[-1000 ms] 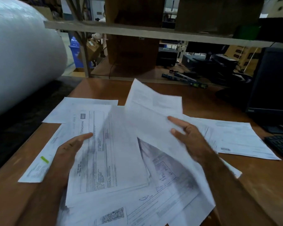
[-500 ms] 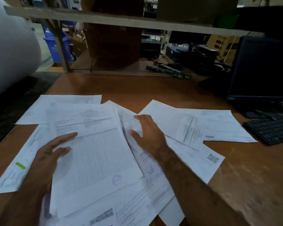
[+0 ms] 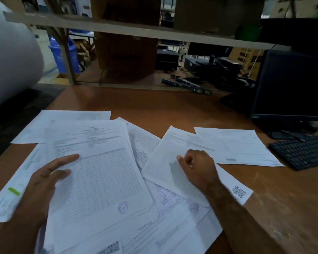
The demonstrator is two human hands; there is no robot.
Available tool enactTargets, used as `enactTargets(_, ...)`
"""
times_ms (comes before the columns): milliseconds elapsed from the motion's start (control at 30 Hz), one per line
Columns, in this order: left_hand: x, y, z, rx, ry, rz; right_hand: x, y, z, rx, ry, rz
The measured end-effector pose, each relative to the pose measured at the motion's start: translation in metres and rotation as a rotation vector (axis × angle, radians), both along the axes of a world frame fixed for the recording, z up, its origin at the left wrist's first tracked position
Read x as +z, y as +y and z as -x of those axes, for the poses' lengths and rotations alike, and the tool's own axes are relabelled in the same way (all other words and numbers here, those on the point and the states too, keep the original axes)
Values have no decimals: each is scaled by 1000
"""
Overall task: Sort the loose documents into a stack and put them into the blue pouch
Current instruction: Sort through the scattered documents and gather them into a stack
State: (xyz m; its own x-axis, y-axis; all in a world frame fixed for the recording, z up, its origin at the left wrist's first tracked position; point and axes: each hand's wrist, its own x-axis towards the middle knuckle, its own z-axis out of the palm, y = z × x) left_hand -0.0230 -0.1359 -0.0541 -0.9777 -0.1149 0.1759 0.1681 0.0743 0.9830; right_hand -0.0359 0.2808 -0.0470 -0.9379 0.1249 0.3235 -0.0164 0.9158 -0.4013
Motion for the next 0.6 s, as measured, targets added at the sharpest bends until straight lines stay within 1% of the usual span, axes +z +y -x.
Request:
enactTargets(33, 1, 0, 0, 1, 6, 20, -2, -4, 0, 19, -47, -48)
enactTargets(100, 1, -1, -1, -13, 12, 36, -8, -10, -3, 112, -229, -111)
enactTargets(133, 1, 0, -2, -18, 7, 32, -8, -10, -6, 169, -303, -100)
enactTargets(233, 3, 2, -4, -2, 0, 28, 3, -2, -9, 386, -425, 44)
enactTargets(300, 4, 3, -4, 1, 8, 42, 9, 6, -7, 438, -449, 63)
enactTargets(333, 4, 3, -4, -1, 15, 48, 12, 10, -6, 382, -409, 75)
enactTargets(400, 5, 3, -4, -2, 23, 55, 17, 18, -2, 142, -305, 116)
enactTargets(433, 6, 3, -5, -3, 22, 54, 19, 22, 1, 33, -319, 96)
enactTargets(467, 5, 3, -5, -8, 25, 61, 18, 25, 4, -33, -366, 34)
enactTargets(500, 6, 4, -5, -8, 27, 69, 17, 27, 9, -65, -418, -32)
enactTargets(533, 6, 4, -5, -12, 28, 63, 17, 27, 13, -73, -442, -42)
enactTargets(600, 5, 5, -5, -3, 17, 7, 23, 27, 21, -71, -436, 77)
